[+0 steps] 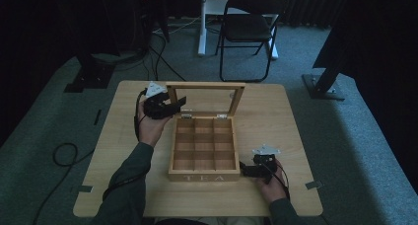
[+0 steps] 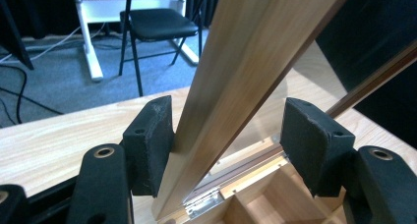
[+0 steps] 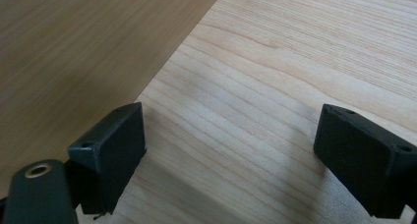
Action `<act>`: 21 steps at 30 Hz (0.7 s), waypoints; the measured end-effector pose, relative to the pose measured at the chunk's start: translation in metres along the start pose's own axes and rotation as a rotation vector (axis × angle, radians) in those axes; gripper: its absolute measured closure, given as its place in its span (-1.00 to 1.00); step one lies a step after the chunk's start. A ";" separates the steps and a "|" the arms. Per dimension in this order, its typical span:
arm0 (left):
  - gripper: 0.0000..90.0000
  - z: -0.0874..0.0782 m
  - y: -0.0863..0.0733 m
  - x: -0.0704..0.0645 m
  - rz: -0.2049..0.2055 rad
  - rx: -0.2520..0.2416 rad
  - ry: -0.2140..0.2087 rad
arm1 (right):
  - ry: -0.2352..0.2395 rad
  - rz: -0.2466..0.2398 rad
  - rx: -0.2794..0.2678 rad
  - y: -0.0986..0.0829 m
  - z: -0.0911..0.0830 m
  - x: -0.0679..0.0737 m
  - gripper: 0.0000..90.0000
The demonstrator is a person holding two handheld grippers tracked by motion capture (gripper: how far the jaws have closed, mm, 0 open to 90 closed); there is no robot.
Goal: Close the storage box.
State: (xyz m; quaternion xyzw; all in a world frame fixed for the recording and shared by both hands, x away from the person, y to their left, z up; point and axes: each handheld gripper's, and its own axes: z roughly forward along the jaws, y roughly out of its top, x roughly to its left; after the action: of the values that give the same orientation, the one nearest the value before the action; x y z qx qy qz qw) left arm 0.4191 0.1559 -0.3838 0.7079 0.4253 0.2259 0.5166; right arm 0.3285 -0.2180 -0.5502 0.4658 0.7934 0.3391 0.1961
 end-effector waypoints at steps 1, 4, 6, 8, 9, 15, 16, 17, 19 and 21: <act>-0.16 0.000 0.000 0.000 0.000 0.000 0.000 | 0.000 0.000 0.000 0.000 0.000 0.000 -0.74; -0.16 -0.008 0.003 -0.003 0.006 -0.006 0.003 | 0.000 -0.001 -0.001 0.000 0.000 0.000 -0.74; -0.16 -0.013 0.003 -0.005 0.002 -0.012 -0.003 | -0.001 -0.001 -0.001 0.000 0.000 0.000 -0.74; -0.16 -0.017 0.003 -0.006 0.000 -0.016 -0.007 | 0.000 0.000 -0.002 0.000 0.000 0.000 -0.74; -0.16 -0.019 0.003 -0.008 -0.002 -0.018 -0.009 | -0.001 -0.001 -0.002 0.000 0.000 0.000 -0.74; -0.17 -0.030 0.004 -0.017 0.003 -0.011 0.003 | 0.000 -0.001 -0.002 0.000 0.000 0.000 -0.74; -0.18 -0.031 0.003 -0.018 0.004 -0.010 0.004 | 0.000 0.000 -0.001 0.000 0.000 0.000 -0.74; -0.18 -0.032 0.002 -0.019 0.005 -0.008 0.004 | 0.000 0.000 -0.001 0.000 0.000 0.000 -0.74; -0.18 -0.034 0.001 -0.020 0.005 -0.005 0.002 | 0.000 0.000 -0.001 0.000 0.000 0.000 -0.74; -0.19 -0.038 -0.001 -0.022 0.002 -0.002 -0.001 | 0.000 0.000 -0.001 0.000 0.000 0.000 -0.74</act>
State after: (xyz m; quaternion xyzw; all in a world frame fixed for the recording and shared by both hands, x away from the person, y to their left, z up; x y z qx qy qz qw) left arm 0.3778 0.1584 -0.3681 0.7078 0.4242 0.2266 0.5174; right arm 0.3286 -0.2180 -0.5502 0.4658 0.7931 0.3396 0.1966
